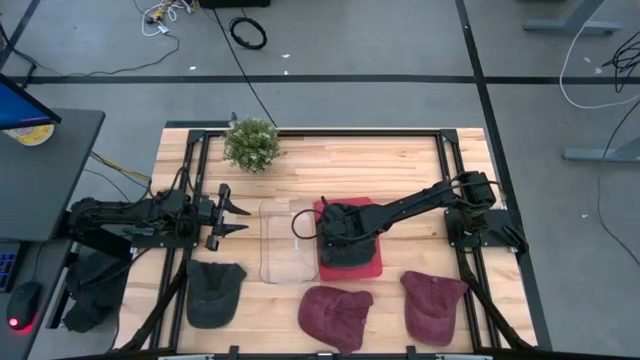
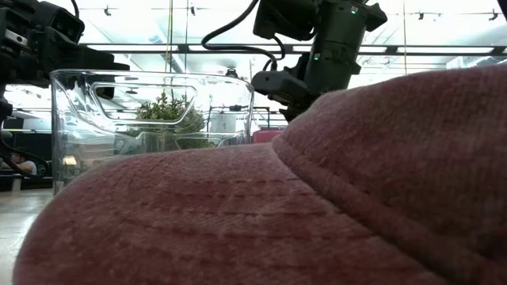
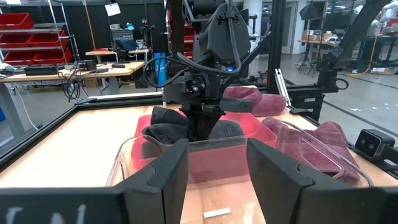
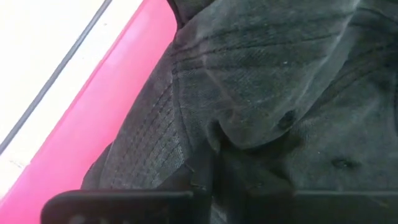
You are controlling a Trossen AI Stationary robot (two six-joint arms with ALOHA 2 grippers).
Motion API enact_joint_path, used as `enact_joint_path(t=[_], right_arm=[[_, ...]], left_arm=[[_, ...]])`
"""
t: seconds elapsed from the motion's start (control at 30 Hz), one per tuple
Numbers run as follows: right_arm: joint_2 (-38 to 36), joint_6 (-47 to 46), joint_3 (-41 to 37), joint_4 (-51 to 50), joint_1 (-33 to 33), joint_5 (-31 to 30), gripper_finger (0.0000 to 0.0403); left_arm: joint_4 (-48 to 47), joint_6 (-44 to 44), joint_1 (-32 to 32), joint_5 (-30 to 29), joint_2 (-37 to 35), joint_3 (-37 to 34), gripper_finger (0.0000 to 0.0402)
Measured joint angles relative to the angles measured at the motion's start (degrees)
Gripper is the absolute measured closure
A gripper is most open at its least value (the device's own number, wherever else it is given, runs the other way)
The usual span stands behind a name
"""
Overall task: Pick & Place hat
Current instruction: Put the top black cap into the red bin
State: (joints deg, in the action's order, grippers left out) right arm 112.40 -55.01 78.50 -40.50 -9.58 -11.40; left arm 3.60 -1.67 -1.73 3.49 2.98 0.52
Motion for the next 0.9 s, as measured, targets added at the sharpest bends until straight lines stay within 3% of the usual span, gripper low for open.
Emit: enact_joint_path(t=[0.57,0.9], right_arm=[[0.3,3.5,4.5,-3.6,0.1,0.6,0.0300],[-0.2,3.5,5.2,-5.0,0.1,1.7,0.0284]], left_arm=[[0.0,0.0,0.0,0.0,0.0,0.0,0.0234],[0.0,0.0,0.0,0.0,0.0,0.0,0.0234]])
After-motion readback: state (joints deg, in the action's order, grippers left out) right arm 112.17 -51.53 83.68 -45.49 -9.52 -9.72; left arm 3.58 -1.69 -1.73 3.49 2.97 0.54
